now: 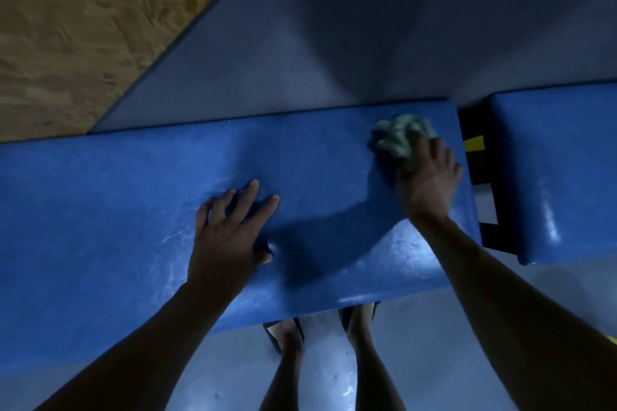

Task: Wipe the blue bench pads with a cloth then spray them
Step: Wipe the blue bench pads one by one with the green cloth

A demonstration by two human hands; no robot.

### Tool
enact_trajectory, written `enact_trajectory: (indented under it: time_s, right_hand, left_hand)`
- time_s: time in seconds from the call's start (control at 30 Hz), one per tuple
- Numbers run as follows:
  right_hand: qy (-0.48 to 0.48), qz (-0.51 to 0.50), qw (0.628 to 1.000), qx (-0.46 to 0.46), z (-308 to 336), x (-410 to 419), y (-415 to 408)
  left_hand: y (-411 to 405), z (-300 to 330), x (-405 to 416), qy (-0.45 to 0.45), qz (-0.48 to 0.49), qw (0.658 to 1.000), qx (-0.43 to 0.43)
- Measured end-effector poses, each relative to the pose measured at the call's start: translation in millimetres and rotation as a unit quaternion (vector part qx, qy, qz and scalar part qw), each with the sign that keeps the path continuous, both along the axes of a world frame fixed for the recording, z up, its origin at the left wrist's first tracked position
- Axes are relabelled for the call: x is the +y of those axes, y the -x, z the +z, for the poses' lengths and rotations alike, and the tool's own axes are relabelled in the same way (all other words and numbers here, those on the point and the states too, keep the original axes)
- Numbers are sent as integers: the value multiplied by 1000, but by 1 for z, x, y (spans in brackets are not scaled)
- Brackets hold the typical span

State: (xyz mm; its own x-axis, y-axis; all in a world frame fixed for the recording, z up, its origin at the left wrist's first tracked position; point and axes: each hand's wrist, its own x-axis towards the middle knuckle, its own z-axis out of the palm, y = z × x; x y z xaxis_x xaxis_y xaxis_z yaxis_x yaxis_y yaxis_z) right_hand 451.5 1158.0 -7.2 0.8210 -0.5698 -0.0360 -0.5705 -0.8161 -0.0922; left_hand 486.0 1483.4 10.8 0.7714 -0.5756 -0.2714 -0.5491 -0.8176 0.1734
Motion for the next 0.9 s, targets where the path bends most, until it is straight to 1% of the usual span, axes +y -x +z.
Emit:
enact_trajectory:
  time_s: [0.07, 0.1, 0.13, 0.17, 0.2, 0.23, 0.27, 0.33, 0.37, 0.4, 0.43, 0.47, 0.53, 0.57, 0.6, 0.63, 0.67, 0.7, 0.73, 0.8, 0.83, 0.87, 0.9]
  right_hand:
    - [-38, -153, 987, -18, -3, 11, 1]
    - [-46, -182, 982, -21, -6, 30, -3]
    - [-46, -169, 984, -24, -8, 56, -6]
    - [-49, -121, 991, -31, -10, 86, -8]
    - [-55, -52, 997, -33, -10, 116, -8]
    - [-62, 32, 997, -26, -8, 142, -3]
    - [-74, 123, 990, -16, -4, 159, 3]
    - [-88, 278, 956, -12, 2, 152, 11]
    - [-78, 334, 939, -12, 3, 129, 12]
    - [-54, 363, 930, -8, 2, 102, 13]
    - [-23, 351, 936, -5, -1, 71, 17]
    - [8, 296, 955, 0, -5, 38, 22]
    - [30, 108, 994, 4, -3, -15, 35]
    - [20, 9, 1000, -7, -1, -28, 40]
    - [4, -80, 997, -18, -2, -28, 40]
    - [-13, -147, 989, -29, -4, -17, 36]
    - [-25, -181, 983, -35, -6, 3, 30]
    - [-36, -177, 983, -39, -7, 30, 24]
    - [-51, -134, 989, -44, -8, 62, 19]
    - [-70, 29, 997, -26, -7, 130, 20]
    - [-83, 128, 988, -17, -3, 155, 25]
    - [-99, 213, 972, -14, -1, 168, 30]
    - [-107, 276, 955, -20, 0, 163, 32]
  left_hand:
    - [1, -1, -2, -3, 11, 1000, 11]
    - [1, -1, -2, -10, 17, 1000, 18]
    - [1, -1, -2, -16, 19, 999, 23]
    - [1, -1, -2, -21, 18, 999, 26]
    - [1, -1, -1, -24, 16, 999, 29]
    - [0, -2, -1, -26, 12, 999, 30]
    - [-1, -3, 0, -27, 9, 999, 29]
    - [-2, -4, 1, -27, 7, 999, 21]
    - [-1, -3, 0, -25, 9, 1000, 17]
    - [0, -3, -1, -23, 13, 1000, 15]
    - [1, -2, -2, -21, 18, 1000, 14]
    - [3, -1, -4, -18, 21, 1000, 14]
    - [4, -1, -6, -13, 23, 1000, 12]
    - [3, -1, -6, -14, 22, 1000, 10]
    - [3, -1, -7, -19, 22, 1000, 9]
    - [3, -1, -7, -25, 24, 999, 9]
    - [3, -1, -8, -31, 26, 999, 11]
    - [3, 0, -9, -38, 25, 999, 15]
    - [3, 1, -10, -44, 23, 999, 18]
    - [2, 1, -10, -54, 14, 998, 23]
    - [1, 0, -9, -58, 11, 998, 23]
    - [1, 0, -8, -62, 13, 998, 20]
    - [1, 0, -7, -61, 15, 998, 15]
